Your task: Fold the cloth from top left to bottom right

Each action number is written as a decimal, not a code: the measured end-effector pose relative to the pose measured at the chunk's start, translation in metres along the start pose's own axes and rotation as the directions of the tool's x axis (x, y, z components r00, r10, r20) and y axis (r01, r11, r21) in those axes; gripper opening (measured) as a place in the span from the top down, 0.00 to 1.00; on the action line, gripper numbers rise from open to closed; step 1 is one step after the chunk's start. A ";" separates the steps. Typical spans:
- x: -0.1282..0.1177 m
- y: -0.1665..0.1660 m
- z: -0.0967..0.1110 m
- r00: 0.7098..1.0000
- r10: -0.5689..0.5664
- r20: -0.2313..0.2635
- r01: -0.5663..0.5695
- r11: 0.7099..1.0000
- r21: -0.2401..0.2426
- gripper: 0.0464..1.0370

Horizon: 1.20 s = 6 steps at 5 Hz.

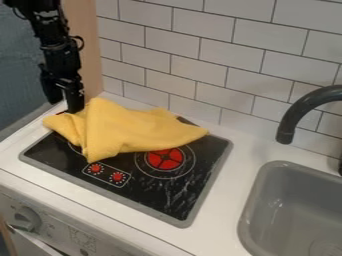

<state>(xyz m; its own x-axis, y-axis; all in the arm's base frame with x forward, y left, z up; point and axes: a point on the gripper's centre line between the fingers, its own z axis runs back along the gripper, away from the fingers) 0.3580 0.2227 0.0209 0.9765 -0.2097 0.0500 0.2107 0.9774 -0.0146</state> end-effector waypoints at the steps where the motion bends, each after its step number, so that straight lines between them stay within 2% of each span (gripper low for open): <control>1: -0.002 0.001 -0.010 1.000 -0.010 -0.022 0.010 1.000 0.000 0.04; 2: -0.006 0.001 -0.021 0.999 -0.008 -0.051 0.008 1.000 -0.006 0.07; 3: -0.007 0.002 -0.022 0.999 -0.009 -0.051 0.008 1.000 -0.004 0.21; 4: -0.005 0.003 -0.022 0.999 -0.008 -0.044 0.008 1.000 -0.003 0.48; 5: -0.005 0.002 -0.022 0.999 -0.006 -0.041 0.006 1.000 -0.006 0.69; 6: -0.005 0.001 -0.022 0.999 -0.007 -0.040 0.006 1.000 -0.007 0.83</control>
<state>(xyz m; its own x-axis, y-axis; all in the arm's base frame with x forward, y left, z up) 0.3549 0.2245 -0.0018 0.9761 -0.2171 0.0103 0.2173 0.9759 -0.0208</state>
